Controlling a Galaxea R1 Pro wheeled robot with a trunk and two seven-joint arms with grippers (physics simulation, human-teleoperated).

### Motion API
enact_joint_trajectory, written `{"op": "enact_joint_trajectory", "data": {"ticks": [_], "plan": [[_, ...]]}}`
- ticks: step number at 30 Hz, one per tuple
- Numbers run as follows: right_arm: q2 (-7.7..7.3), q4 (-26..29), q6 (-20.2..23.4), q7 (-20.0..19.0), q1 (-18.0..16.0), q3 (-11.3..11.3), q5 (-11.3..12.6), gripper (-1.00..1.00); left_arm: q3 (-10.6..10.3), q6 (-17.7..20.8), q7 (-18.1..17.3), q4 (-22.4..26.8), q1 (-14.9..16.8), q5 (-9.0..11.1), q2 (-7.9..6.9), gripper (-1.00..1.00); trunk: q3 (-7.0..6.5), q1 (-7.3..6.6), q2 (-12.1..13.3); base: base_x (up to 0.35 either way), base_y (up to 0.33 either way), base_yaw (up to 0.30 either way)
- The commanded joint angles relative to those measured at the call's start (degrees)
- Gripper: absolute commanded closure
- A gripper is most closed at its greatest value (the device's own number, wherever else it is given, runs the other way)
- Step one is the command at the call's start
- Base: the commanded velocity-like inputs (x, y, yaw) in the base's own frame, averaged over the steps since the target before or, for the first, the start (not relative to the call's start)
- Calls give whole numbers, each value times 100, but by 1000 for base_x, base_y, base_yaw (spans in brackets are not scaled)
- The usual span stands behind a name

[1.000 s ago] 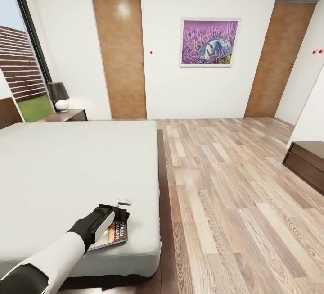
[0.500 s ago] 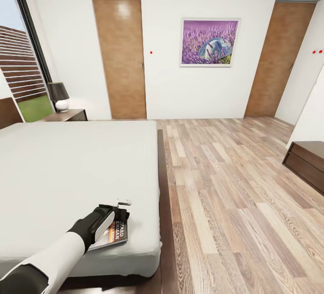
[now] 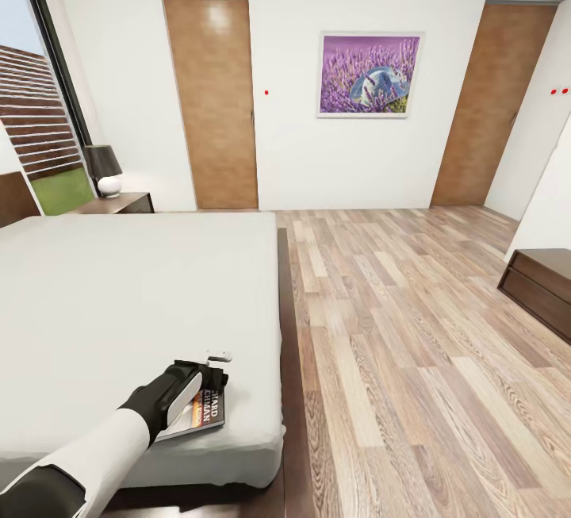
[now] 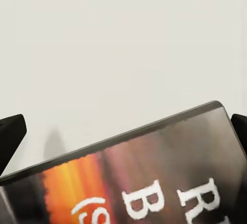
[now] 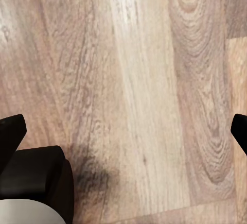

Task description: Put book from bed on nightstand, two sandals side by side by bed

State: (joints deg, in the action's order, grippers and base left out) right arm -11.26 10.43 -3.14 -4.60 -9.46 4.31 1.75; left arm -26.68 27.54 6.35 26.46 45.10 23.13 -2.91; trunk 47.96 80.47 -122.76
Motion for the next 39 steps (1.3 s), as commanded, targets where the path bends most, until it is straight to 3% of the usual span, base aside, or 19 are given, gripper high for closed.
{"op": "enact_joint_trajectory", "data": {"ticks": [1,39], "plan": [[1,-4,-20,-41,-3,44,18,-100,-56,50,33,-27,-2,60,-8,-100,7,0,-2,-2,0,0],[1,-6,-20,-41,-3,44,18,-100,-55,50,33,-27,-2,56,-8,-100,7,0,-2,-15,0,0]]}}
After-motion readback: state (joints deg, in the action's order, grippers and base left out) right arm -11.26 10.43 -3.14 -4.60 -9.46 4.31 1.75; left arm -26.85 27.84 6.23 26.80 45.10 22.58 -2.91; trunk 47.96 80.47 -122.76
